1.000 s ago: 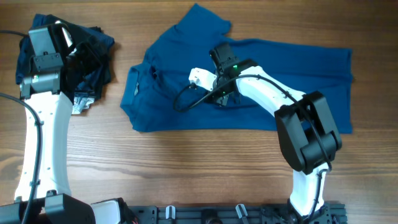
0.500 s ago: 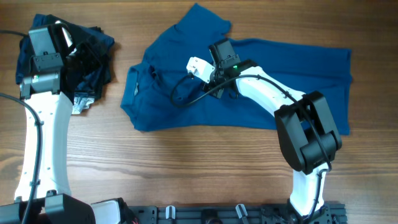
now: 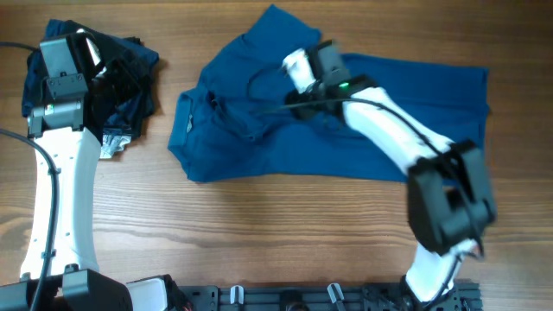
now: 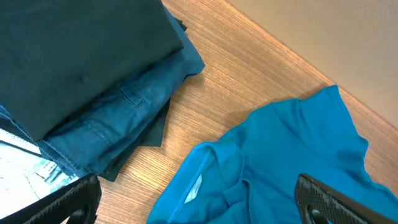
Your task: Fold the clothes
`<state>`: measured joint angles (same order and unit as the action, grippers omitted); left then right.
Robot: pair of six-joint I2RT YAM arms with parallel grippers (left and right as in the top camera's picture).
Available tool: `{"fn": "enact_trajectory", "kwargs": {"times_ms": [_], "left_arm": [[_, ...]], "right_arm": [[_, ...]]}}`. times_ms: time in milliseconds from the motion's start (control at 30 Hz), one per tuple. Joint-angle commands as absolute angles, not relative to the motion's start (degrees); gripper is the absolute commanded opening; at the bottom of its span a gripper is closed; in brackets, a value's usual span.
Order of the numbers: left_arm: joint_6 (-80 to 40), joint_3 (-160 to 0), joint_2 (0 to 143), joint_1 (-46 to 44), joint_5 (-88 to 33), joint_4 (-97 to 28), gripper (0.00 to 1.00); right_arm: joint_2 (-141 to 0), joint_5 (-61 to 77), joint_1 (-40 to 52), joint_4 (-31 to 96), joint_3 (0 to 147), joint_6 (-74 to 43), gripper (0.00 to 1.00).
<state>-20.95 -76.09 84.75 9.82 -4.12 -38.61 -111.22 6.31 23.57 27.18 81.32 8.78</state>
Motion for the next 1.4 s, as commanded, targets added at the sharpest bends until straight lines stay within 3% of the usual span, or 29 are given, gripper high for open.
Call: {"fn": "enact_trajectory", "kwargs": {"times_ms": [0, 33, 67, 100, 167, 400, 533, 567, 633, 667, 1033, 1267, 1300, 1333, 1367], "left_arm": [[-21.7, -76.1, 85.1, 10.0, -3.7, -38.5, 1.0], [-21.7, -76.1, 85.1, 10.0, -3.7, -38.5, 1.0], [-21.7, -76.1, 85.1, 10.0, -3.7, -38.5, 1.0], [-21.7, -76.1, 85.1, 10.0, -3.7, -38.5, 1.0], [-21.7, -76.1, 85.1, 10.0, -3.7, -38.5, 1.0], [-21.7, -76.1, 85.1, 10.0, -3.7, -38.5, 1.0], [-21.7, -76.1, 85.1, 10.0, -3.7, -38.5, 1.0], [-21.7, -76.1, 85.1, 10.0, -3.7, -38.5, 1.0], [-21.7, -76.1, 85.1, 10.0, -3.7, -38.5, 1.0], [-21.7, -76.1, 85.1, 10.0, -3.7, -38.5, 1.0], [-21.7, -76.1, 85.1, 10.0, -3.7, -38.5, 1.0], [-21.7, -76.1, 85.1, 10.0, -3.7, -38.5, 1.0], [-21.7, -76.1, 85.1, 10.0, -3.7, -38.5, 1.0], [-21.7, -76.1, 85.1, 10.0, -3.7, -38.5, 1.0], [-21.7, -76.1, 85.1, 10.0, -3.7, -38.5, 1.0]], "right_arm": [[-104.7, 3.8, 19.0, 35.5, 83.0, 11.6, 0.65], [-105.7, 5.2, 17.0, 42.5, 82.8, 28.0, 0.68], [-106.8, 5.1, 15.7, 46.0, 82.8, 36.1, 0.69], [-108.9, 5.6, 13.8, 48.1, 82.8, 42.7, 0.56], [-111.6, 8.2, 12.0, 48.0, 82.8, 46.1, 0.48], [-120.2, 14.6, 10.6, 46.5, 82.8, 48.3, 0.44], [-121.6, 14.6, 10.6, 47.6, 82.8, 48.2, 0.32], [-121.6, 14.6, 10.6, 47.7, 82.8, 48.2, 0.26], [-121.6, 14.6, 10.6, 47.7, 82.8, 47.9, 0.05], [-121.6, 14.6, 10.6, 47.9, 82.8, 47.9, 0.04], [-114.9, 13.1, 10.6, 48.5, 83.4, 47.9, 0.04], [-115.0, 12.5, 10.6, 39.3, 80.9, 47.8, 0.1], [-115.0, 12.5, 10.6, 38.2, 80.1, 47.8, 0.13], [-115.0, 12.5, 10.6, 37.9, 79.6, 47.8, 0.31], [-115.0, 12.5, 10.6, 37.9, 79.4, 47.8, 0.4]]}}
